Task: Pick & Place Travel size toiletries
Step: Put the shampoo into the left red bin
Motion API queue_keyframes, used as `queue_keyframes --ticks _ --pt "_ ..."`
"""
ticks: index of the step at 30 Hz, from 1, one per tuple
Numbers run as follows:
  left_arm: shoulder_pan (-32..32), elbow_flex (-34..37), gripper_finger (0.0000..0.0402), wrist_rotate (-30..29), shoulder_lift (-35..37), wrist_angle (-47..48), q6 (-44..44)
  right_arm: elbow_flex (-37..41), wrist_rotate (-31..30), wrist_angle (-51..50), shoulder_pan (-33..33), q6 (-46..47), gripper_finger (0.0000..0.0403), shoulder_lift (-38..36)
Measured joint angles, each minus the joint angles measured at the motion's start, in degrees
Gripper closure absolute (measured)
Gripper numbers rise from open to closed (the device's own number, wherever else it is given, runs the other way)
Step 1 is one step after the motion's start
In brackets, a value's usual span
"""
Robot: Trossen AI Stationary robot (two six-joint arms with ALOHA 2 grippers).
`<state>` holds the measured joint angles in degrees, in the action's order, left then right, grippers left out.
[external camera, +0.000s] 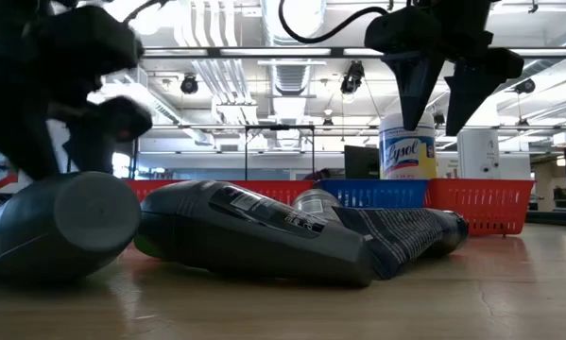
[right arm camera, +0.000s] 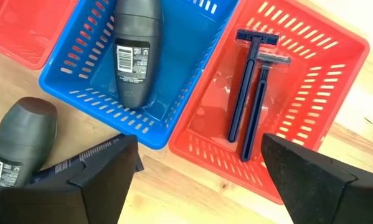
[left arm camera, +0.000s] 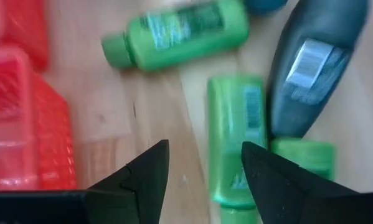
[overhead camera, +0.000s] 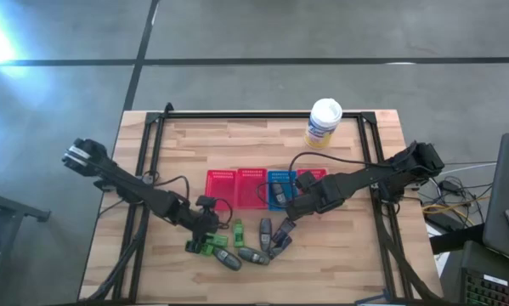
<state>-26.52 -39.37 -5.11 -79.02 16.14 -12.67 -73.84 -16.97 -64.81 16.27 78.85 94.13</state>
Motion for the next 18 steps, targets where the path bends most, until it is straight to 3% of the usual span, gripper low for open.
queue_keyframes --ticks 6,18 --pt "-0.92 0.39 0.0195 4.16 -0.47 -0.75 -0.14 0.00 -0.08 -0.20 0.00 0.07 0.0066 0.00" --pt "-1.84 0.34 0.0195 3.53 -4.85 -1.63 0.96 0.00 -0.17 -0.33 -0.02 0.26 0.0058 0.00"
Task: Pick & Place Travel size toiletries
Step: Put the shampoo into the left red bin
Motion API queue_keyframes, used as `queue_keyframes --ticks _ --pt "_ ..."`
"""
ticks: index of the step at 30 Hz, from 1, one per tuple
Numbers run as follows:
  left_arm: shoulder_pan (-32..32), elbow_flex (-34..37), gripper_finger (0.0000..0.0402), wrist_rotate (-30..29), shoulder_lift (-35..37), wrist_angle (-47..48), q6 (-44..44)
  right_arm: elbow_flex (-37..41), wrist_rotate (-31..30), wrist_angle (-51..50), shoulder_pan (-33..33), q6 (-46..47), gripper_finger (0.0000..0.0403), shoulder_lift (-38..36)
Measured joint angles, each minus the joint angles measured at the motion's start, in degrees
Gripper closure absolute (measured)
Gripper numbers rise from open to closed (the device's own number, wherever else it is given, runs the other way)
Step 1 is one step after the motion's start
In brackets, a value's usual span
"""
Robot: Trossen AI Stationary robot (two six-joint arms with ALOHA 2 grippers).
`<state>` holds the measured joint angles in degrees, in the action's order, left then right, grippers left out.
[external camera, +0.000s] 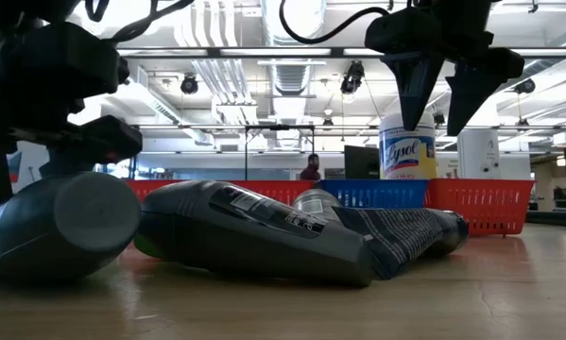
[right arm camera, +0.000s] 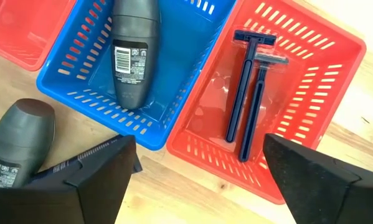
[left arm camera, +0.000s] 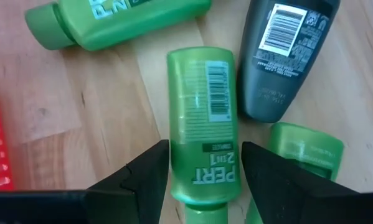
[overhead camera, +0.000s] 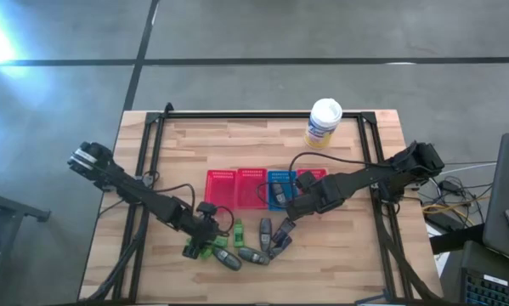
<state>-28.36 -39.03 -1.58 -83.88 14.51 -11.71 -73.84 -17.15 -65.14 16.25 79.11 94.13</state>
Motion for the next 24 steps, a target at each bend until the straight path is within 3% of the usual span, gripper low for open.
queue_keyframes --ticks 5,14,24 --pt "0.25 0.00 0.0195 -0.18 0.00 0.02 1.10 0.00 0.00 0.02 0.00 0.24 0.0072 0.00" --pt "0.26 2.26 0.0196 -6.51 0.00 -1.15 6.02 0.00 -0.61 0.06 0.00 0.42 0.0083 0.00" --pt "0.24 3.69 0.0196 -6.68 0.00 -3.76 7.50 0.02 -1.05 0.06 0.00 0.42 0.0058 0.00"
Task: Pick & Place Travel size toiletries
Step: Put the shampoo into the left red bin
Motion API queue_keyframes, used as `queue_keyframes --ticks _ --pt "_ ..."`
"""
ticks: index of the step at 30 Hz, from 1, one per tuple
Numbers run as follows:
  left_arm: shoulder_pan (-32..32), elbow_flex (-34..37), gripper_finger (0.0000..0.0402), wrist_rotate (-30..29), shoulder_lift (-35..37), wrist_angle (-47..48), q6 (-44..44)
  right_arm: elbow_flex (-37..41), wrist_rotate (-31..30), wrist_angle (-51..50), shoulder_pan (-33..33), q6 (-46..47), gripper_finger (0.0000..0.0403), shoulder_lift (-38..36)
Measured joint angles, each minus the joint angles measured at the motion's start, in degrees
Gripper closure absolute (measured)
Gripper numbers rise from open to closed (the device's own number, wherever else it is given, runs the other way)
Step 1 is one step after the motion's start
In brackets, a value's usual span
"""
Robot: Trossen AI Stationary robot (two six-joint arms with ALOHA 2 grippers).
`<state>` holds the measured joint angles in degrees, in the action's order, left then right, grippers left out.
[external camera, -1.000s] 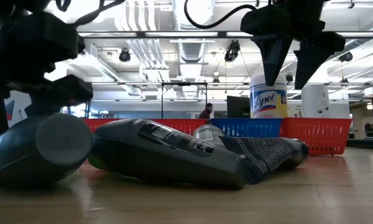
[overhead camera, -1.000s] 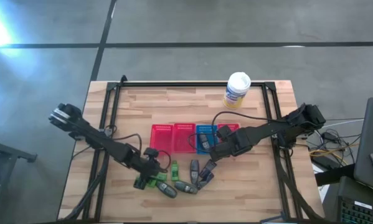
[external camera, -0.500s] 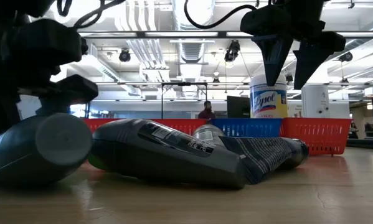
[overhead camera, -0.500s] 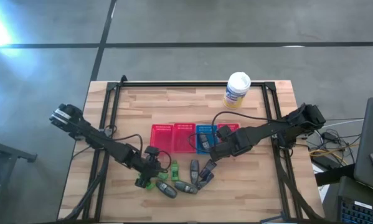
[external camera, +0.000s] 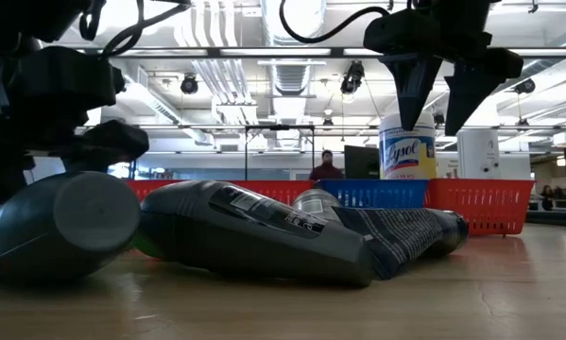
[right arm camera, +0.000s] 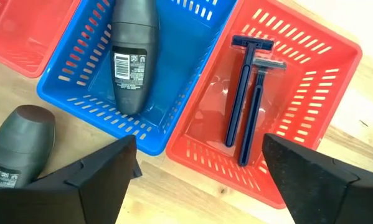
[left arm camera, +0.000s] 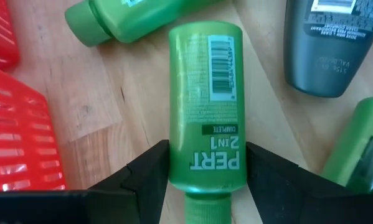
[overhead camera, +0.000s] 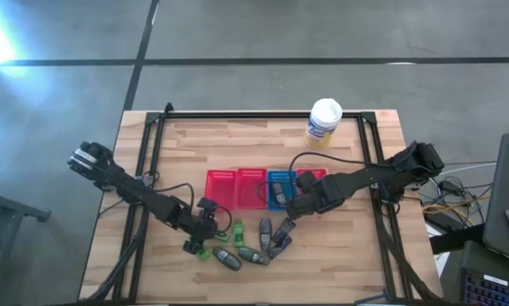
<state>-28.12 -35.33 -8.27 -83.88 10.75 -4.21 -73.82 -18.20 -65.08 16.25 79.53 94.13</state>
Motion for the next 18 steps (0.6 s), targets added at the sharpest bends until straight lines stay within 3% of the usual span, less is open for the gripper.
queue_keyframes --ticks 6,12,18 --pt "0.02 0.02 0.0222 -0.03 0.00 -0.58 1.38 0.00 0.00 -0.02 0.00 0.00 0.0049 0.00" --pt "0.02 0.02 0.0247 0.04 0.40 -0.45 0.43 0.00 -1.31 0.14 -0.02 0.60 0.0069 0.00" --pt "0.02 -2.54 0.0247 -0.44 6.53 8.89 -4.54 0.00 -1.31 0.41 0.00 0.63 0.0095 0.00"
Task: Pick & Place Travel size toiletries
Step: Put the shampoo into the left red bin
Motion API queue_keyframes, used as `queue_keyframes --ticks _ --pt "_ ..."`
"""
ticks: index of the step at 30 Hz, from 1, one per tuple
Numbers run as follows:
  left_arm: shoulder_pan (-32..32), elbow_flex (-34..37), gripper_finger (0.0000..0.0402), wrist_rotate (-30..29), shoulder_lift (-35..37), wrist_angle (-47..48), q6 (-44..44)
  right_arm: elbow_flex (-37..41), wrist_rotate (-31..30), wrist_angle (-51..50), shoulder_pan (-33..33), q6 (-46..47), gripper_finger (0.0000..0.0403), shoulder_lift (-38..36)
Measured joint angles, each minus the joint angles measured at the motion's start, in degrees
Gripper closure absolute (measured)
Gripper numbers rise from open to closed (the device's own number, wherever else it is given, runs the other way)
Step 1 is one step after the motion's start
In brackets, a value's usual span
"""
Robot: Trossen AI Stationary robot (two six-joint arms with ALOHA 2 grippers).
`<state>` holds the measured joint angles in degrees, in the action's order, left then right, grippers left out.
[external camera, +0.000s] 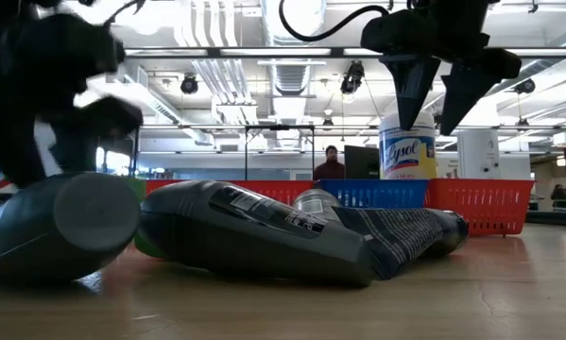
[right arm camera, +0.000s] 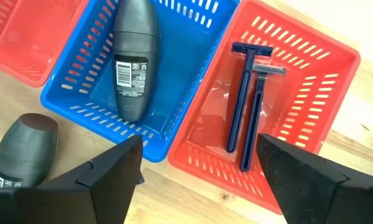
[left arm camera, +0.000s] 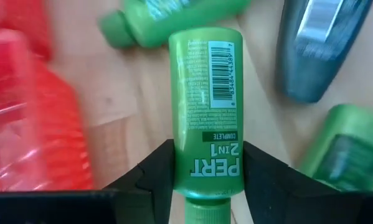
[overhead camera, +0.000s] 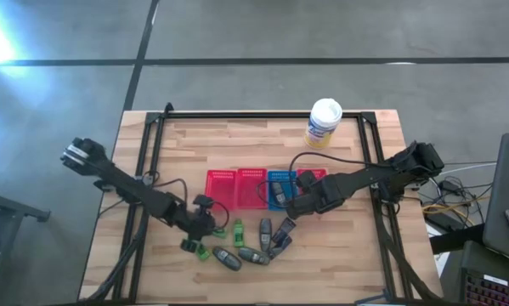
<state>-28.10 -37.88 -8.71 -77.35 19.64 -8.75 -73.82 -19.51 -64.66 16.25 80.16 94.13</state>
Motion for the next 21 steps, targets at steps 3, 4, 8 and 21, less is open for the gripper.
queue_keyframes --ticks 3,4,8,21 --pt "0.21 -1.37 0.0248 -1.44 5.83 3.44 -6.25 0.00 -0.02 0.13 0.00 -0.02 0.0105 0.00" --pt "0.54 -1.50 0.0248 -2.11 7.93 3.39 -9.81 0.00 -0.01 0.13 0.00 0.01 0.0109 0.00" --pt "3.71 -0.98 0.0248 -7.36 15.31 3.94 -29.62 0.00 -0.03 0.13 -0.02 1.19 0.0118 0.00" --pt "9.25 1.87 0.0248 -20.25 13.14 0.82 -80.77 0.00 -5.51 0.19 -3.43 -2.50 0.0113 -4.97"
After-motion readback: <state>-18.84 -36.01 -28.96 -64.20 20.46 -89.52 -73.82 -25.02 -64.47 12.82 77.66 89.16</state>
